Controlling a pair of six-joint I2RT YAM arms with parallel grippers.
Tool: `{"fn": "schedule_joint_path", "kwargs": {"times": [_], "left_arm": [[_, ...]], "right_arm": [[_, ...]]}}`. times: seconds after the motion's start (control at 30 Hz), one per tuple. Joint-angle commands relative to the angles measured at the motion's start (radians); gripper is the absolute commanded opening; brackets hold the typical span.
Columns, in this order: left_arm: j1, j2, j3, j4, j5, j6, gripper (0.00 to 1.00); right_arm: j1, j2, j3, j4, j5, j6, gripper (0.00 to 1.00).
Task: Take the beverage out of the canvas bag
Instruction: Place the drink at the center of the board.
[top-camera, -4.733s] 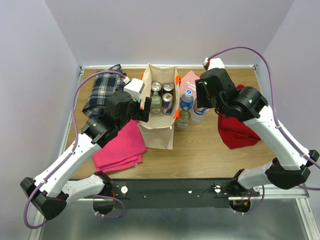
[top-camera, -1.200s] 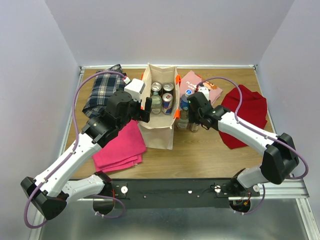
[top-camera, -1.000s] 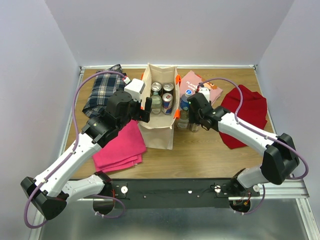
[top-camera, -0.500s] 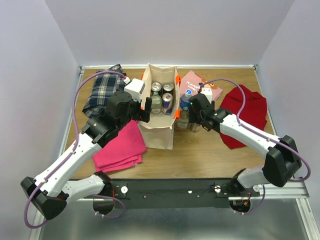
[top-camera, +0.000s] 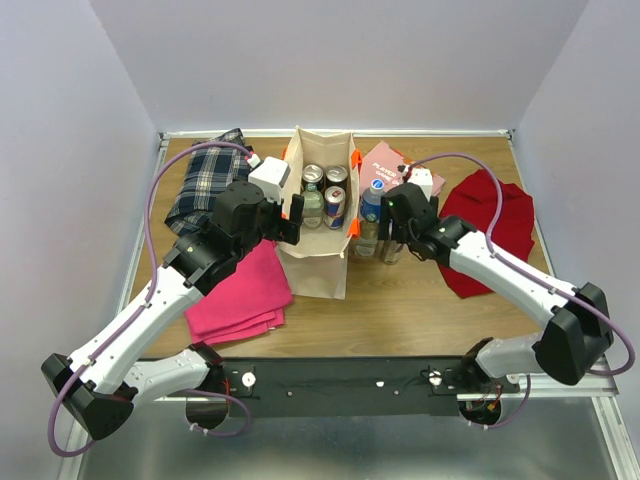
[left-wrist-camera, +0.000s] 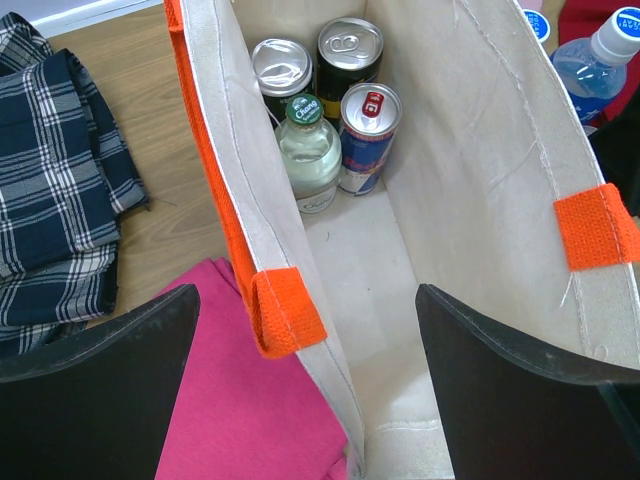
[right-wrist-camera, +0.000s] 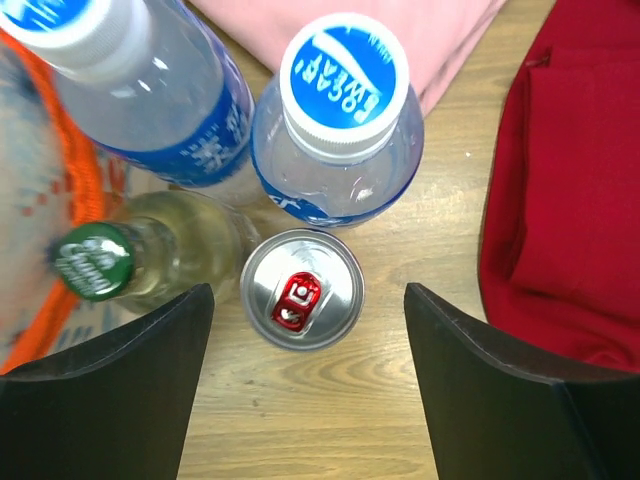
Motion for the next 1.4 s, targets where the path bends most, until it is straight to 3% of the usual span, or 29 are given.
{"fn": "schedule_joint_path", "kwargs": {"times": [0.0, 0.43, 1.07, 1.37], "left_arm": [[-0.006, -0.007, -0.006, 0.024, 0.008, -0.001, 0.99], [-0.006, -0.002, -0.019, 0.013, -0.008, 0.013, 0.99], [-0.006, 0.006, -0.065, -0.015, 0.025, 0.036, 0.99], [-0.007, -0.027, -0.125, -0.03, 0.052, 0.023, 0.99]], "right_arm": [[-0.004, -0.056, 0.076, -0.032, 0.007, 0.01, 0.86], [-0.005, -0.067, 0.239, -0.093, -0.145, -0.049, 0.84], [-0.004, 0.131, 0.596, -0.119, -0.51, -0.128, 0.8], [0.006, 0.195, 0.612, -0.046, -0.684, -0.095, 0.75]]}}
